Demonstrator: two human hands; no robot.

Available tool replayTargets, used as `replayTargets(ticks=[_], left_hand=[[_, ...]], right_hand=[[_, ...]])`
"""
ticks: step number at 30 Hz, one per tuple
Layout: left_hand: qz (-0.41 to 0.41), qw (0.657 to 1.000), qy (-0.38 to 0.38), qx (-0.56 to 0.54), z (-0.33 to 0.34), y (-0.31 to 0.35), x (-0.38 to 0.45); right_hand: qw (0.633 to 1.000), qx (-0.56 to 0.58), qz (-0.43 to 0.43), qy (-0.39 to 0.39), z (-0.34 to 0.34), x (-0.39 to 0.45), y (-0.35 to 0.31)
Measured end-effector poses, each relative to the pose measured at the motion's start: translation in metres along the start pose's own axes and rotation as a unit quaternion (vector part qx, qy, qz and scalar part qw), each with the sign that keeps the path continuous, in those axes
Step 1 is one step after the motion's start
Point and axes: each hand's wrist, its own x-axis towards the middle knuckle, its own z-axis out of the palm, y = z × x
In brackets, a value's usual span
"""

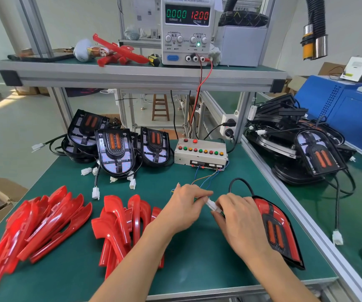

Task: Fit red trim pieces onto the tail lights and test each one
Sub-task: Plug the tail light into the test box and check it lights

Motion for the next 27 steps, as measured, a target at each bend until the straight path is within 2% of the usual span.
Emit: replayTargets(ticks=[4, 9, 13, 20, 27], left_hand=[[0.009, 1.0, -0.024, -0.01, -0.006, -0.003, -0.003], [0.076, 0.99, -0.04, 0.111, -0.012, -0.006, -0.002], [0.132, 0.976, -0.064, 0.16, -0.013, -0.003, 0.003], [0.155, 0.97, -0.097, 0.162, -0.013, -0.007, 0.004], [0.18, 0.958, -0.109, 0.195, -0.02, -0.004, 0.009]], right_hand=[[1.0, 0.009, 0.016, -0.001, 0.0, 0.0, 0.001], [1.0, 0.016, 0.014, -0.006, 0.0, 0.001, 0.001], [1.0, 0.021, 0.004, -0.023, 0.0, 0.0, 0.003], [0.999, 0.001, 0.005, -0.047, -0.003, -0.002, 0.001], [0.997, -0.015, -0.028, -0.076, -0.013, 0.001, 0.005]])
